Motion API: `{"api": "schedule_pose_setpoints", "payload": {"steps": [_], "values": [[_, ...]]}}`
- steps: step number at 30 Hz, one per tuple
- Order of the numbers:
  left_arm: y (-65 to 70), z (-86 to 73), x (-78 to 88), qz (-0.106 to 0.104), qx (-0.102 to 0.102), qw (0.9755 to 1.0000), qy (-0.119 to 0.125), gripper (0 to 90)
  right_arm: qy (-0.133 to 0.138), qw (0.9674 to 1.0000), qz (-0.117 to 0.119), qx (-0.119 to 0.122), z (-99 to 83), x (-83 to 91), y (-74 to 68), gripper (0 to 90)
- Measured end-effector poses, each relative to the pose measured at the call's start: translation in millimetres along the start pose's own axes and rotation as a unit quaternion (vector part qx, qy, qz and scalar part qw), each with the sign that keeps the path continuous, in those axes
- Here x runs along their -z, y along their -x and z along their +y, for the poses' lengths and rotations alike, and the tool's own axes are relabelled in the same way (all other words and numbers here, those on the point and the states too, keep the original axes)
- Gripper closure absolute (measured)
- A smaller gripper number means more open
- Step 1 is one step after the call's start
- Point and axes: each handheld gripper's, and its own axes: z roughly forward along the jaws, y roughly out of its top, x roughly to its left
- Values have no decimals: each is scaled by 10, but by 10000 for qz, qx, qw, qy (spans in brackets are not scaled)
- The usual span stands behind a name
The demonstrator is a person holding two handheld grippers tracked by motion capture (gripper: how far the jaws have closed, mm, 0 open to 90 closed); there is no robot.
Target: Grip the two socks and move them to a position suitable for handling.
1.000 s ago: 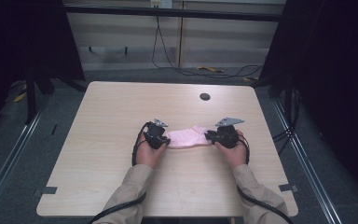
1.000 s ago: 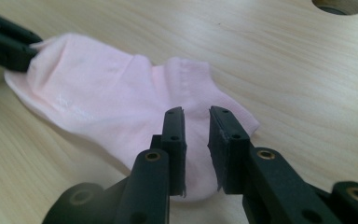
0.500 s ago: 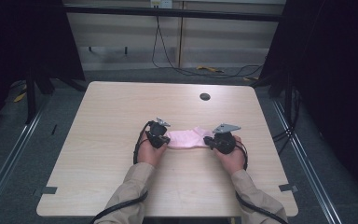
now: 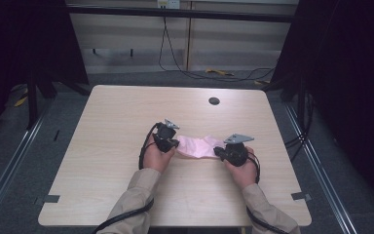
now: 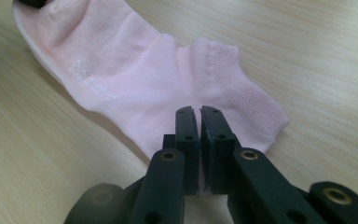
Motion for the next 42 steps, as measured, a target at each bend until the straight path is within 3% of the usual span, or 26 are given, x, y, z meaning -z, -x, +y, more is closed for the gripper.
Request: {"api": "schedule_pose_setpoints", "payload": {"steps": [8, 14, 23, 26, 29, 30, 38, 42], "values": [[59, 34, 48, -44, -85, 9999, 48, 879, 5, 9998, 124, -171, -26, 41, -6, 864], [68, 34, 73, -45, -89, 9999, 51, 879, -28, 9998, 159, -118, -27, 63, -28, 872], [-3, -91, -11, -29, 101, 9999, 108, 871, 1, 9999, 82, -115, -28, 66, -38, 897], [-42, -159, -51, 198, 176, 9995, 159, 787, -10, 10000, 68, -50, -26, 66, -48, 896], [-69, -192, -51, 271, 326, 9989, 210, 662, 16, 9999, 106, -88, -35, 63, -36, 895], [-73, -202, -53, 381, 321, 9984, 255, 623, 28, 9998, 131, -143, -42, 63, -30, 894], [-60, -269, -159, 430, 400, 9982, 126, 514, 34, 9999, 102, -56, -41, 54, -37, 893], [-67, -278, -169, 512, 301, 9982, 127, 452, 21, 10000, 76, -35, -40, 55, -50, 892]]}}
